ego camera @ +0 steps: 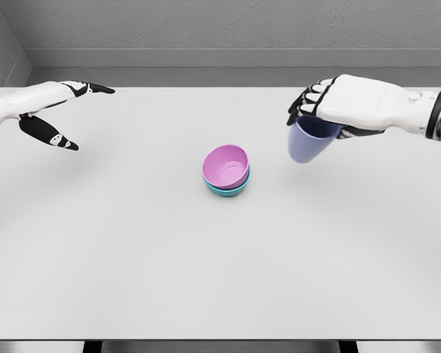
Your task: Stacking bowl and cup with both arms
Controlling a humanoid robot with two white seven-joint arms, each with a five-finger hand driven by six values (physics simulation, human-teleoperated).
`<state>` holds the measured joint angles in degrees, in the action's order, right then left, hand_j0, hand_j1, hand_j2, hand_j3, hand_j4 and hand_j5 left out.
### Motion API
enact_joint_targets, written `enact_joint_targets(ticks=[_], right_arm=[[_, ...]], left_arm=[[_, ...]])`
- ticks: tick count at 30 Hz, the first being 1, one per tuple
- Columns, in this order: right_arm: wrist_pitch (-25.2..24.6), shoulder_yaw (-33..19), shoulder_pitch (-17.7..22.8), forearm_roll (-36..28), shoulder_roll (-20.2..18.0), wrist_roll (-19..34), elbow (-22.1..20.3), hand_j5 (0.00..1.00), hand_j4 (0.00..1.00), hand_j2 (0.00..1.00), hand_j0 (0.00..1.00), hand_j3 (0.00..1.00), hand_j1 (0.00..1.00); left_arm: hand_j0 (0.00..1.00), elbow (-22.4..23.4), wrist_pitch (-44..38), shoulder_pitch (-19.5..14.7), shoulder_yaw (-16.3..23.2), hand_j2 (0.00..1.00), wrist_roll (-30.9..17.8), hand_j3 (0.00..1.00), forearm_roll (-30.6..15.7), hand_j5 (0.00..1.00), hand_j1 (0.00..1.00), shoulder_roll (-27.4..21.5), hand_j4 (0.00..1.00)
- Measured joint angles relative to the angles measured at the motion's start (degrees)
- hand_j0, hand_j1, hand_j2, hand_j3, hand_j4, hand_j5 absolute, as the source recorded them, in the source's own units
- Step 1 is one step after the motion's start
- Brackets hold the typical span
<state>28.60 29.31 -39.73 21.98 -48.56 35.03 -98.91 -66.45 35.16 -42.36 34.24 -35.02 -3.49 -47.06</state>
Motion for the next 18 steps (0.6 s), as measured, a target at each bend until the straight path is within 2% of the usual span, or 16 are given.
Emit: enact_joint_targets(ticks=[12, 18], right_arm=[[-0.05, -0.03, -1.58, -0.02, 1.97, -0.04, -1.35, 0.61, 0.61, 0.61, 0.61, 0.61, 0.61], [0.02, -0.01, -2.29, -0.02, 4.35, -0.02, -1.52, 0.61, 0.61, 0.61, 0.61, 0.61, 0.61]], left_arm=[[1.0, 0.09, 0.0, 0.35, -0.08, 1.0, 0.0, 1.0, 0.05, 1.0, 1.0, -0.05, 1.0], [1.0, 0.34, 0.0, 0.35, -0.09, 1.0, 0.0, 1.0, 0.0, 1.0, 1.0, -0.07, 1.0]])
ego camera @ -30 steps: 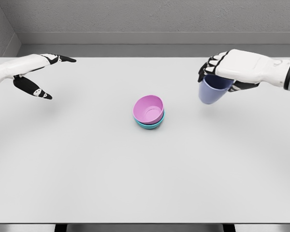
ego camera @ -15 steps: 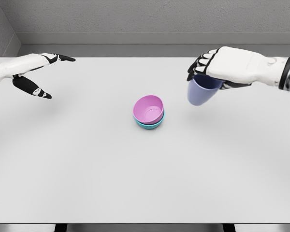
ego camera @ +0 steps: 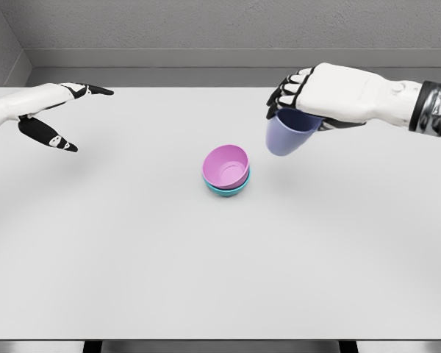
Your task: Stacking bowl and cup with both arms
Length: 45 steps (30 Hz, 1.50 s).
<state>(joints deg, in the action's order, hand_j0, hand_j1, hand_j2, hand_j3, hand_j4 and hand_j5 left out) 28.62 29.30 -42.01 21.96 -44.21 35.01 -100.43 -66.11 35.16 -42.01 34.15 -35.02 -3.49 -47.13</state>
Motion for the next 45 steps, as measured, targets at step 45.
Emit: enact_joint_targets(ticks=[45], right_arm=[[-4.4, 7.54, -1.85, 6.8, 12.56, 0.02, 2.59, 0.61, 0.61, 0.61, 0.61, 0.61, 0.61]], left_arm=[[1.0, 0.6, 0.0, 0.0, 0.04, 1.0, 0.0, 1.0, 0.14, 1.0, 1.0, 0.16, 1.0]])
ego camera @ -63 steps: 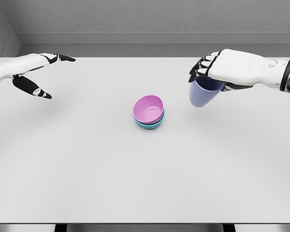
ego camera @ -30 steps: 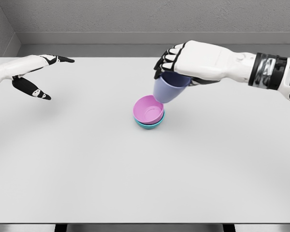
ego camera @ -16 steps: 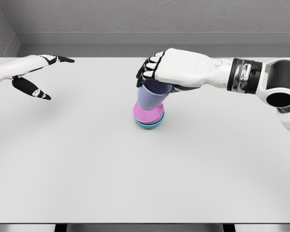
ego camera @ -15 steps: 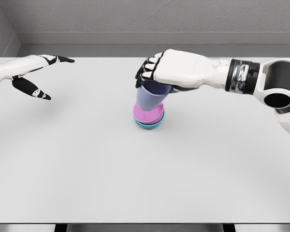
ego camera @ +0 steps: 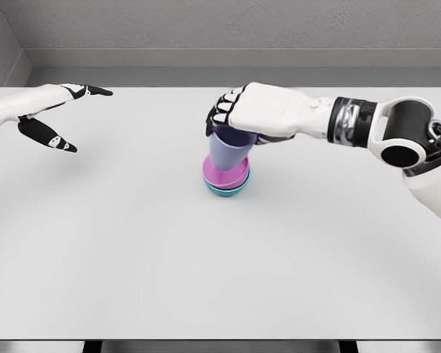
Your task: Stacking bowl and cup with both arms
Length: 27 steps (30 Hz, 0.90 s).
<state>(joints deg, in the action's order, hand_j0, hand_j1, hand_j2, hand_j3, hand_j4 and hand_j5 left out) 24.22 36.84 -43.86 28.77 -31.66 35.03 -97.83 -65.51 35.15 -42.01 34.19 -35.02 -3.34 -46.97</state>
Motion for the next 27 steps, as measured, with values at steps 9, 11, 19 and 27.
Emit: enact_joint_targets(ticks=[9, 11, 19, 27], right_arm=[[-0.01, 1.39, 0.18, 0.15, 0.05, 0.01, 0.92, 0.61, 0.61, 0.61, 0.61, 0.61, 0.61], [-0.04, 1.68, 0.17, 0.2, 0.05, 0.0, 1.17, 0.61, 0.61, 0.61, 0.61, 0.61, 0.61], [-0.83, 2.1, 0.26, 0.28, 0.11, 0.0, 2.11, 1.0, 1.0, 1.0, 1.0, 1.0, 1.0], [-2.79, 3.05, 0.26, 0.23, 0.53, 0.0, 2.2, 1.0, 1.0, 1.0, 1.0, 1.0, 1.0]], left_arm=[[1.0, -0.06, 0.0, 0.09, -0.04, 1.0, 0.0, 1.0, -0.06, 1.0, 1.0, -0.35, 1.0], [1.0, -0.01, 0.0, 0.09, -0.04, 1.0, 0.0, 1.0, 0.0, 1.0, 1.0, -0.34, 1.0], [1.0, 1.33, 0.0, 0.09, -0.03, 1.0, 0.0, 1.0, 0.29, 1.0, 1.0, -0.21, 1.0], [1.0, 1.47, 0.0, 0.7, -0.03, 1.0, 0.0, 1.0, 0.64, 1.0, 1.0, 0.03, 1.0]])
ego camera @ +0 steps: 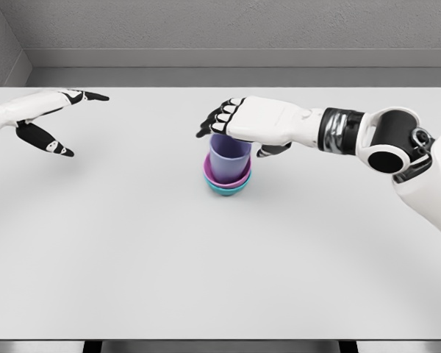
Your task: Stacking bowl and cup with both arms
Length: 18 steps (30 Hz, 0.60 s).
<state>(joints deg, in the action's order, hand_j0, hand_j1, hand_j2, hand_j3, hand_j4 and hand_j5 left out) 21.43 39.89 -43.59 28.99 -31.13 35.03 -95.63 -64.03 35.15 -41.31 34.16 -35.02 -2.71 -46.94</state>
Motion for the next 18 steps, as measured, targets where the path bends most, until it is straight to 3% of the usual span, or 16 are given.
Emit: enact_joint_targets(ticks=[7, 12, 18], right_arm=[[-0.09, -0.21, -1.05, -0.12, -0.1, 0.0, -0.45, 1.0, 1.0, 1.0, 1.0, 1.0, 1.0], [3.37, -9.11, -0.27, -2.53, -3.57, 0.0, -3.84, 1.0, 1.0, 1.0, 1.0, 1.0, 1.0], [11.78, -22.39, 15.11, -5.97, -14.67, 0.02, -3.22, 1.0, 1.0, 1.0, 1.0, 1.0, 1.0]], left_arm=[[1.0, 0.06, 0.0, 0.18, -0.91, 1.0, 0.0, 1.0, 0.44, 1.0, 1.0, -0.02, 1.0], [1.0, 0.06, 0.0, 0.17, -1.06, 1.0, 0.0, 1.0, 0.54, 1.0, 1.0, -0.05, 1.0], [1.0, 0.06, 0.0, 0.35, -1.08, 1.0, 0.0, 1.0, 0.64, 1.0, 1.0, -0.06, 1.0]])
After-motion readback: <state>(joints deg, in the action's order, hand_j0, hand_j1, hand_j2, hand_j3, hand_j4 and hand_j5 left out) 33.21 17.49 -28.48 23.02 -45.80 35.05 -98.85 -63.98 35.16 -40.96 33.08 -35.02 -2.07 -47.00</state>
